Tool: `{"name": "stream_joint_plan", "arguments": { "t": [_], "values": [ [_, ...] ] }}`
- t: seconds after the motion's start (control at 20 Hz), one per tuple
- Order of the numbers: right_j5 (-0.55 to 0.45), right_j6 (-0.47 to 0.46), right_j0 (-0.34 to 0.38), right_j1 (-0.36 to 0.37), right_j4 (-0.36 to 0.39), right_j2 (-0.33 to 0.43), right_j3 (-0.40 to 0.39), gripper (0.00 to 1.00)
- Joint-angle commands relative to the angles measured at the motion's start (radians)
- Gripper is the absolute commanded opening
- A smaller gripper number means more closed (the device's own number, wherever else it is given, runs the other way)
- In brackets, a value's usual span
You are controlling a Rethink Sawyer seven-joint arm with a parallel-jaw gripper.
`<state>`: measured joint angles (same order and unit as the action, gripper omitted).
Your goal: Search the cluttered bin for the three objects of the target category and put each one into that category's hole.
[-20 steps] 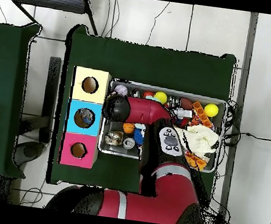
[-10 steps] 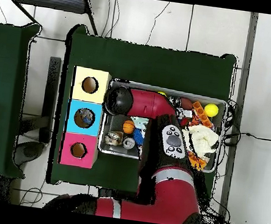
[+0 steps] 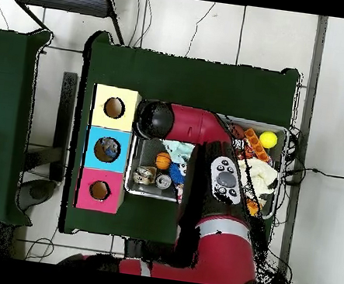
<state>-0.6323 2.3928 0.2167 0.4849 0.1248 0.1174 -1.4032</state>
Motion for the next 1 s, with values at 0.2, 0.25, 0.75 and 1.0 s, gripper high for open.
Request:
{"name": "stream_joint_plan", "arguments": {
  "t": [0.2,0.25,0.75,1.0],
  "values": [
    [-0.061,0.126,-0.028,-0.064,-0.025,-0.043,0.036,1.00],
    [-0.075,0.137,-0.034,-0.068,-0.027,-0.055,0.036,1.00],
    [-0.261,0.202,-0.080,-0.091,-0.104,-0.145,0.057,1.00],
    [-0.222,0.204,-0.084,-0.122,-0.135,-0.147,0.059,1.00]
  ]
}}
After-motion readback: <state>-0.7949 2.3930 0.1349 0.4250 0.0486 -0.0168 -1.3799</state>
